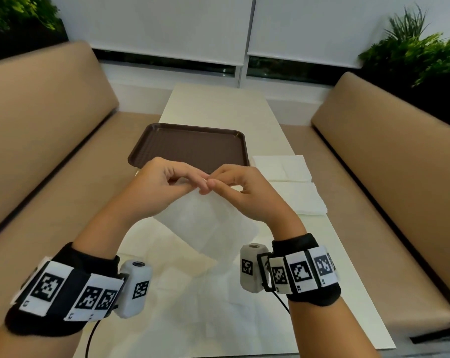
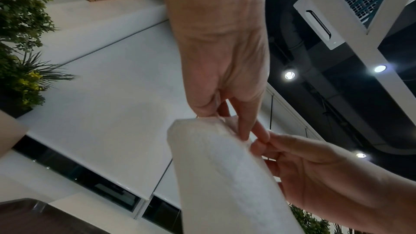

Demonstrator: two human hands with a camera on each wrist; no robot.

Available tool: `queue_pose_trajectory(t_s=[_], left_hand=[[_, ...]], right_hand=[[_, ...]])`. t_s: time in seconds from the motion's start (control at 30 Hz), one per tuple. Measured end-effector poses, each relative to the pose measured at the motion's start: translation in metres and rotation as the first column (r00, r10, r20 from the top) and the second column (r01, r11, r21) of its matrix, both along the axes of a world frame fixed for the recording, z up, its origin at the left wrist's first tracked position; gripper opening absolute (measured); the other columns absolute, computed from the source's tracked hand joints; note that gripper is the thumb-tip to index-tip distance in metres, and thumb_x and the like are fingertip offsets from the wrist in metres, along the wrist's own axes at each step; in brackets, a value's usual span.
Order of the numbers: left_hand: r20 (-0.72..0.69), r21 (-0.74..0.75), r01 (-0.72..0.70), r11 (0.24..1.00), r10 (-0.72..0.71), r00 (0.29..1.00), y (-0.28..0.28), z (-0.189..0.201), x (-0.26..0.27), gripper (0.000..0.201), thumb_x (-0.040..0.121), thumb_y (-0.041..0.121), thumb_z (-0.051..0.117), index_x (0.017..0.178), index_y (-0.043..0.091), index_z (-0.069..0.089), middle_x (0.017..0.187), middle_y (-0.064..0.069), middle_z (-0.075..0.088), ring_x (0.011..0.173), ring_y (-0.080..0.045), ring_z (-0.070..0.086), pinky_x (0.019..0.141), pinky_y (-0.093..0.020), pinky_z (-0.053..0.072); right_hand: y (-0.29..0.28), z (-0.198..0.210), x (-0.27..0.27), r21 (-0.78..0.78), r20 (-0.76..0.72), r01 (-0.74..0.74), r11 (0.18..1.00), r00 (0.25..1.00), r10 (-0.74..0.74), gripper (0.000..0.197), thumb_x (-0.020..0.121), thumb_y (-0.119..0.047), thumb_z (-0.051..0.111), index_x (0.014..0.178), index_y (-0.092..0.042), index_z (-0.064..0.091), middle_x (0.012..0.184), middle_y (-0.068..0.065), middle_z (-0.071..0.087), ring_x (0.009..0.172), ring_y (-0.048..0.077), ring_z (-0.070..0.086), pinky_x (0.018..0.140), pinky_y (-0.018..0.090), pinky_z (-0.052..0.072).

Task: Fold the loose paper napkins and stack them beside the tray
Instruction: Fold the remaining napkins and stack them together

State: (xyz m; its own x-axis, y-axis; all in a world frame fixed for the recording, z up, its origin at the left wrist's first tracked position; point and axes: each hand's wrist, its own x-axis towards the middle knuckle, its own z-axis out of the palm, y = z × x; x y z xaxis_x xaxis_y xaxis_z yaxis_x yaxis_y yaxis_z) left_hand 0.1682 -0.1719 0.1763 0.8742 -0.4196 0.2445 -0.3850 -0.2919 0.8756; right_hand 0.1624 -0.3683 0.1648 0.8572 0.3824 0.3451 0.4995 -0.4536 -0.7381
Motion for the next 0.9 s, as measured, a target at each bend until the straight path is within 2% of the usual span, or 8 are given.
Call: queue_pose_trajectory(t_s=[0.1, 0.27, 0.4, 0.5, 0.57, 0.67, 0.8, 0.9], left_hand=[[0.024, 0.014, -0.08, 0.997, 0.08, 0.997, 0.003, 0.001, 0.002, 0.019, 0.087, 0.003, 0.063, 0.084, 0.016, 0.077, 0.087, 0.001, 0.075, 0.091, -0.015, 0.069, 0.086, -0.036, 0.054], [0.003, -0.016, -0.08, 0.997, 0.08, 0.997, 0.015, 0.007, 0.007, 0.027, 0.088, -0.002, 0.061, 0.085, 0.019, 0.077, 0.092, 0.007, 0.075, 0.094, -0.007, 0.068, 0.08, -0.016, 0.049], [-0.035, -0.006, -0.028, 1.0, 0.027, 0.999, 0.016, 0.009, 0.015, 0.033, 0.085, -0.002, 0.062, 0.092, 0.028, 0.075, 0.101, 0.01, 0.073, 0.096, -0.008, 0.068, 0.084, -0.027, 0.05], [-0.062, 0.102, 0.001, 0.995, 0.006, 0.998, 0.004, -0.008, 0.029, 0.034, 0.083, 0.001, 0.064, 0.082, 0.033, 0.075, 0.088, -0.004, 0.073, 0.07, -0.017, 0.063, 0.07, -0.026, 0.048], [-0.077, 0.185, -0.037, 0.982, 0.052, 0.996, -0.015, -0.029, 0.041, 0.037, 0.084, 0.002, 0.065, 0.067, 0.033, 0.075, 0.079, -0.012, 0.07, 0.061, -0.019, 0.054, 0.061, -0.021, 0.043], [-0.193, 0.122, -0.072, 0.99, 0.094, 0.977, -0.061, -0.061, 0.065, 0.037, 0.086, -0.001, 0.062, 0.067, 0.03, 0.072, 0.081, 0.006, 0.071, 0.074, -0.007, 0.063, 0.069, -0.012, 0.045], [-0.411, -0.03, -0.096, 0.995, 0.076, 0.908, -0.132, -0.095, 0.105, 0.025, 0.087, -0.008, 0.056, 0.098, 0.01, 0.069, 0.104, -0.009, 0.063, 0.088, -0.019, 0.059, 0.07, -0.02, 0.048], [-0.412, -0.005, -0.135, 0.991, 0.121, 0.903, -0.176, -0.116, 0.124, 0.025, 0.088, -0.006, 0.056, 0.107, 0.005, 0.068, 0.114, -0.008, 0.06, 0.1, -0.017, 0.055, 0.081, -0.025, 0.046]], right_hand=[[-0.01, -0.006, -0.001, -0.048, -0.053, 0.027, 0.998, 0.998, -0.029, 0.02, 0.093, -0.026, 0.059, 0.09, -0.018, 0.077, 0.092, -0.01, 0.07, 0.09, 0.005, 0.063, 0.087, 0.024, 0.048], [-0.043, -0.024, -0.004, -0.099, -0.179, 0.057, 0.993, 0.981, -0.074, 0.021, 0.09, -0.031, 0.063, 0.084, -0.018, 0.078, 0.09, -0.009, 0.074, 0.087, 0.001, 0.065, 0.084, 0.013, 0.045], [-0.071, -0.048, -0.004, -0.089, -0.293, 0.102, 0.991, 0.948, -0.124, 0.009, 0.081, -0.021, 0.075, 0.086, -0.015, 0.078, 0.09, -0.003, 0.074, 0.083, 0.01, 0.067, 0.085, 0.021, 0.051], [-0.096, -0.066, -0.004, -0.078, -0.396, 0.163, 0.983, 0.9, -0.181, 0.013, 0.081, -0.006, 0.073, 0.085, -0.018, 0.076, 0.089, 0.003, 0.074, 0.07, 0.018, 0.065, 0.072, 0.022, 0.054], [-0.116, -0.073, -0.002, -0.026, -0.474, 0.24, 0.97, 0.852, -0.224, 0.019, 0.082, 0.002, 0.069, 0.083, -0.015, 0.076, 0.09, 0.005, 0.074, 0.078, 0.016, 0.069, 0.073, 0.019, 0.053], [-0.153, -0.075, 0.016, 0.109, -0.537, 0.422, 0.9, 0.787, -0.304, 0.019, 0.085, 0.001, 0.064, 0.089, -0.015, 0.073, 0.105, 0.004, 0.072, 0.093, 0.018, 0.067, 0.076, 0.024, 0.055], [-0.195, -0.068, 0.056, 0.029, -0.527, 0.577, 0.816, 0.703, -0.478, 0.026, 0.082, 0.003, 0.066, 0.1, -0.016, 0.063, 0.118, 0.009, 0.058, 0.096, 0.028, 0.064, 0.087, 0.044, 0.054], [-0.214, -0.07, 0.086, -0.158, -0.395, 0.683, 0.713, 0.618, -0.68, 0.022, 0.084, 0.009, 0.057, 0.093, -0.01, 0.066, 0.113, 0.013, 0.062, 0.092, 0.027, 0.061, 0.085, 0.038, 0.053]])
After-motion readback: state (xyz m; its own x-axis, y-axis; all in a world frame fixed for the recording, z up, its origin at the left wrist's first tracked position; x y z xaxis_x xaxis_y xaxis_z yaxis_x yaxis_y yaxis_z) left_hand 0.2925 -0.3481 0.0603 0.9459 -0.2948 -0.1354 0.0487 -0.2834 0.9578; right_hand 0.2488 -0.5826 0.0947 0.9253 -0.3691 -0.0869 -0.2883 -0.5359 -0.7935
